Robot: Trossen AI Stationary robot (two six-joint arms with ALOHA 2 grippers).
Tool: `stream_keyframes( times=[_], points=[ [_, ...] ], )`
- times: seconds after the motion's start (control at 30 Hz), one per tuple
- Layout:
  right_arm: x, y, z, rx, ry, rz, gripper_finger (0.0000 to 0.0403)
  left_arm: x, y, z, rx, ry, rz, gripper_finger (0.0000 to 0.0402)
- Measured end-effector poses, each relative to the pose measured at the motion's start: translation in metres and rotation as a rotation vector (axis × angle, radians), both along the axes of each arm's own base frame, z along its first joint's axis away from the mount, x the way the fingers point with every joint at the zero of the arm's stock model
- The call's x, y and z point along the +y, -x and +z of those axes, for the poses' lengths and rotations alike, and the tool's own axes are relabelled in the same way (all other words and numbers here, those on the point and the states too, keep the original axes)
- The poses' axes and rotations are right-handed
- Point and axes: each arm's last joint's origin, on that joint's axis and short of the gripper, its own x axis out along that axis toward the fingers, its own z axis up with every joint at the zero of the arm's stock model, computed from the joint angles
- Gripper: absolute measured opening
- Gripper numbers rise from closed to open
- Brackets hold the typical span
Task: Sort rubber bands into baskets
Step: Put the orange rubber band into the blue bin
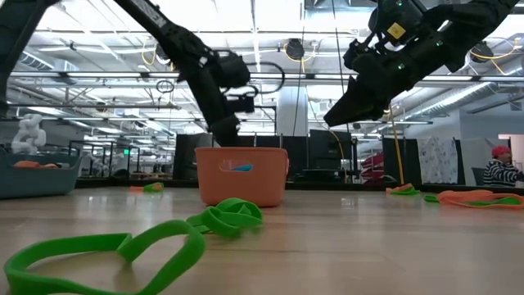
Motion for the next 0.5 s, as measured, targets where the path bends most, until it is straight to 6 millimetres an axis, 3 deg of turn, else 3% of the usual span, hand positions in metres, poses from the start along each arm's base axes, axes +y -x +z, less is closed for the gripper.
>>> stream_keyframes(
  times=[0.2,0.5],
  points=[
    [0.0,0.0,0.0,0.0,0.0,0.0,0.0169,0.019,0.002,-0.036,0.09,0.037,0.013,0.0148],
    [0.0,0.0,0.0,0.006,0.016,0.009,0.0169,0.044,0.014,-0.048,0.08,0.066,0.019,0.0148]
  ],
)
